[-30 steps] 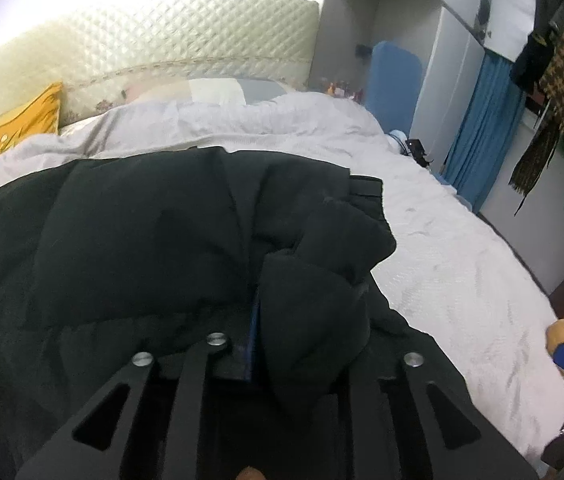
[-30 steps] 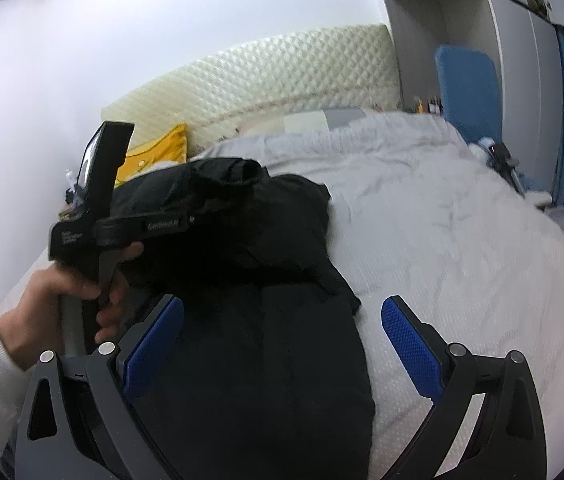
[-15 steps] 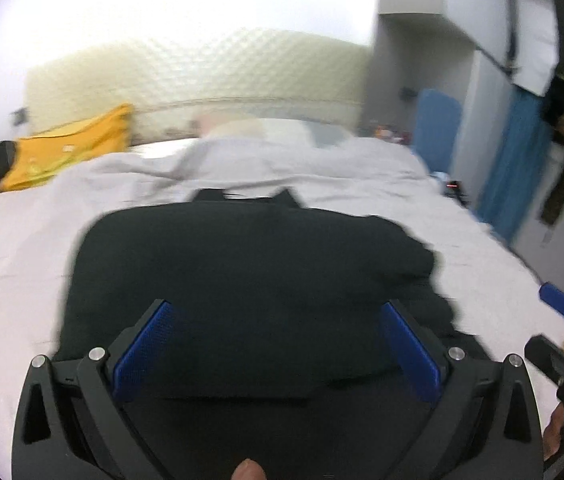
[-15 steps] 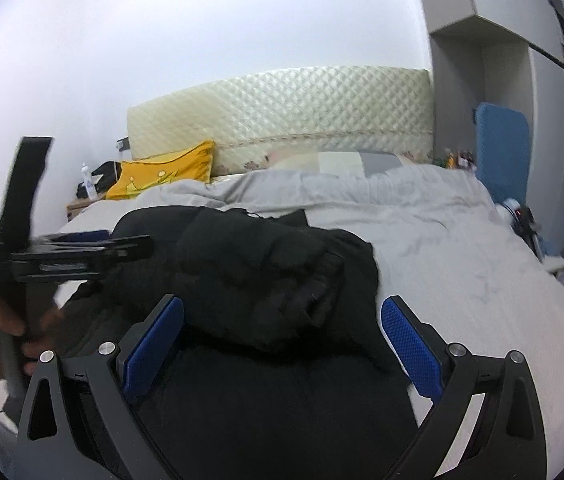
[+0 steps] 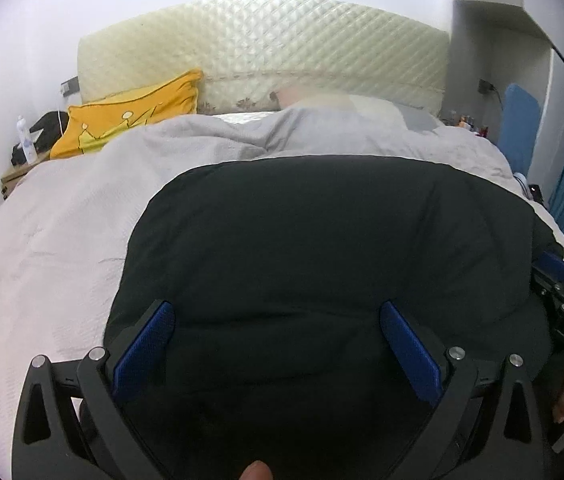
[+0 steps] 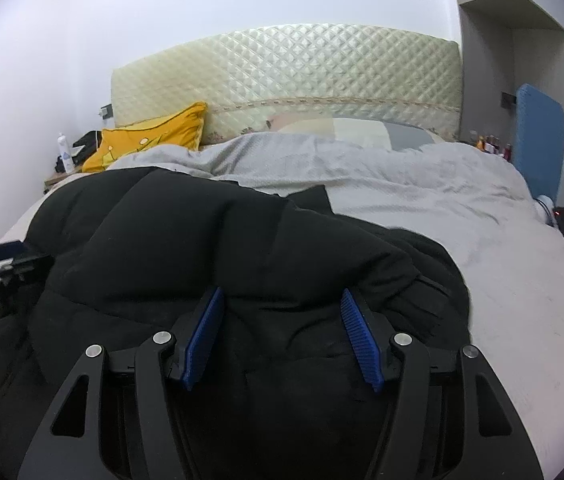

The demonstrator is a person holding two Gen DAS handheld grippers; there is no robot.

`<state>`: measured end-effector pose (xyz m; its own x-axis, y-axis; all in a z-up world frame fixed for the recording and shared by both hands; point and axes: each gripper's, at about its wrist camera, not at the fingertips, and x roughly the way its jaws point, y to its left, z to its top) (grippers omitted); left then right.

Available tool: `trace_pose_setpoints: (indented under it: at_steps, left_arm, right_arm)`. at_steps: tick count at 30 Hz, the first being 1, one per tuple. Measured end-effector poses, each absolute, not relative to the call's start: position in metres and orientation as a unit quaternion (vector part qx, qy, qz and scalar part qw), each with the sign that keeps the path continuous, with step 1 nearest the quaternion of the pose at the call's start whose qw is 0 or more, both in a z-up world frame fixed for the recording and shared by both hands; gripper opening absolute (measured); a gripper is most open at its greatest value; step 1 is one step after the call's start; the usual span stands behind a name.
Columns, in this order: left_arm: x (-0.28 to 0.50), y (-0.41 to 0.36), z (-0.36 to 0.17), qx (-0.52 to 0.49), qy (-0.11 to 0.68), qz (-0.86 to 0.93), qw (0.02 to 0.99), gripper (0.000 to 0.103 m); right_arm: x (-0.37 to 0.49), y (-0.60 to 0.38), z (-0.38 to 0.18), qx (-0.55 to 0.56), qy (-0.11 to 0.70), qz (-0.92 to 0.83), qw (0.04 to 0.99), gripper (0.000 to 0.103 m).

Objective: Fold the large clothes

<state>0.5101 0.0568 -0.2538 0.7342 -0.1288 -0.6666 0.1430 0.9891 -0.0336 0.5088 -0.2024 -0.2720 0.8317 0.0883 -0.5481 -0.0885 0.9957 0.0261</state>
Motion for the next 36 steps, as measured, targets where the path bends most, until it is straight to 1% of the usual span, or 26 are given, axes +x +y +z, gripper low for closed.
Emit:
trace_pose_setpoints:
  at_steps: [5, 14, 19, 24, 30, 34, 36]
  left_arm:
    - [0.541, 0.047, -0.27, 0.022, 0.358, -0.07, 0.931, 0.103]
    - [0.575, 0.038, -0.298, 0.017, 0.356, -0.075, 0.931, 0.103]
    - [0.588, 0.031, -0.303, 0.024, 0.367, -0.065, 0.928, 0.103]
    - [0.581, 0.033, -0.299, 0.021, 0.375, -0.067, 0.924, 0.103]
    - [0.548, 0.051, -0.282, 0.03, 0.38, -0.086, 0.92, 0.103]
    - [0.516, 0.079, -0.274, 0.06, 0.378, -0.088, 0.92, 0.103]
    - [0.504, 0.093, -0.278, 0.08, 0.388, -0.088, 0.914, 0.103]
  right_arm:
    - [0.541, -0.204, -0.286, 0.01, 0.302, 0.058, 0.951, 0.062]
    - [0.571, -0.205, -0.312, 0.0, 0.319, 0.067, 0.945, 0.062]
    - [0.586, -0.204, -0.323, -0.001, 0.335, 0.062, 0.94, 0.062]
    - [0.584, -0.204, -0.32, -0.002, 0.355, 0.067, 0.932, 0.062]
    - [0.542, -0.223, -0.294, 0.004, 0.342, 0.111, 0.933, 0.061]
    - [0.501, -0.25, -0.278, -0.023, 0.339, 0.107, 0.934, 0.067]
    - [0.487, -0.264, -0.277, -0.024, 0.345, 0.101, 0.933, 0.077]
